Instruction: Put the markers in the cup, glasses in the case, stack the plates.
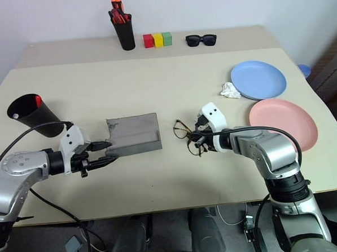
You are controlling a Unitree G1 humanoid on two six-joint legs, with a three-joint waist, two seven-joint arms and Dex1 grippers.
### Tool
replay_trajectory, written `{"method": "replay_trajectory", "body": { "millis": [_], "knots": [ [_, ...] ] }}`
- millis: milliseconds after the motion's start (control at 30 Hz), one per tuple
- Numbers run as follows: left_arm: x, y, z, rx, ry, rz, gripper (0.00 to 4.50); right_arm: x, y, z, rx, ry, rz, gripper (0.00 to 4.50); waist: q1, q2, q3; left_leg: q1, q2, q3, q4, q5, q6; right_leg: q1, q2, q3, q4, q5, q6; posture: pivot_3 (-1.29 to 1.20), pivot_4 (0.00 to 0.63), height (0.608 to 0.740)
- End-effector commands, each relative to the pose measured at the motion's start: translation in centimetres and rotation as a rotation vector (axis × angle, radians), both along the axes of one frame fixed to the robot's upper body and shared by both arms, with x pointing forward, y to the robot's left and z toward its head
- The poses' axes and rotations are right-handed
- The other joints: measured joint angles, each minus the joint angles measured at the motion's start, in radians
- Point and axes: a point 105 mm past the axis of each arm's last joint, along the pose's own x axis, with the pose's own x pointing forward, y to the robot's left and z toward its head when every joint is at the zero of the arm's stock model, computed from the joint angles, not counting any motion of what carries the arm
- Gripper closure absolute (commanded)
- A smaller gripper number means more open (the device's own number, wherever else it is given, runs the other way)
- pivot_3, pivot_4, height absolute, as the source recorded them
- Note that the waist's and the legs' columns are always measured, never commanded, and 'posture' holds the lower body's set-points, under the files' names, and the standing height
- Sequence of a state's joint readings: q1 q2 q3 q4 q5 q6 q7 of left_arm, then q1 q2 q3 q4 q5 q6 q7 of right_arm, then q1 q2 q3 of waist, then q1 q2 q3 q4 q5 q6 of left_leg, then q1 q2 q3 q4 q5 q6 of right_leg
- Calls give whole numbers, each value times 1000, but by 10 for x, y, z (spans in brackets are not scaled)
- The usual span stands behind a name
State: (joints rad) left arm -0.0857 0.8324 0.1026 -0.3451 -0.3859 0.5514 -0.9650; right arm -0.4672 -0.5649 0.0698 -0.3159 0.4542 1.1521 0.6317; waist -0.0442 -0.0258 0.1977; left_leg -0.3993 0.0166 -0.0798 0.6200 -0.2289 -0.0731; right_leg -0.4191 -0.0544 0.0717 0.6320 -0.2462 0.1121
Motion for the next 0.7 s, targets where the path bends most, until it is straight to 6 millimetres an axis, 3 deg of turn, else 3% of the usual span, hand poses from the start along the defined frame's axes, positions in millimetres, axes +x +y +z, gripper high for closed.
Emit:
{"method": "replay_trajectory", "body": {
  "millis": [33,133,267,400,500,567,700],
  "knots": [
    [-1,9,12,-2,-47,53,1998,2,-4,9,-40,-55,-3,4448,0,0,0,0,0,0,0,0,0,0,0,0,0,-1,-1,0,150,740],
    [2,21,20,-59,-67,148,1998,-1,8,30,-109,-201,108,4448,0,1,0,0,0,0,0,0,0,0,0,0,0,-1,-1,0,150,740],
    [4,44,31,-119,-116,289,1998,-7,46,70,-70,-371,295,4448,-10,1,1,-1,0,1,1,0,0,-1,0,0,0,0,-1,0,150,740],
    [-12,54,19,-94,-73,313,1998,-5,97,89,1,-449,474,4448,-28,1,0,0,1,0,0,0,0,-1,0,0,1,1,1,0,150,740],
    [-24,68,9,-70,-30,358,1998,-3,138,88,19,-457,632,4448,-27,0,0,0,1,0,-1,0,0,-2,1,0,1,1,1,0,150,740],
    [-32,75,9,-69,-21,377,1998,2,159,76,-8,-437,732,4448,-27,1,0,0,1,0,-1,0,0,-3,1,0,2,1,1,0,150,740],
    [-40,71,12,-82,-23,365,1998,11,165,58,-32,-373,785,4448,-12,0,0,-2,1,0,-1,0,0,-3,1,-1,1,0,-2,0,150,740]
  ]
}}
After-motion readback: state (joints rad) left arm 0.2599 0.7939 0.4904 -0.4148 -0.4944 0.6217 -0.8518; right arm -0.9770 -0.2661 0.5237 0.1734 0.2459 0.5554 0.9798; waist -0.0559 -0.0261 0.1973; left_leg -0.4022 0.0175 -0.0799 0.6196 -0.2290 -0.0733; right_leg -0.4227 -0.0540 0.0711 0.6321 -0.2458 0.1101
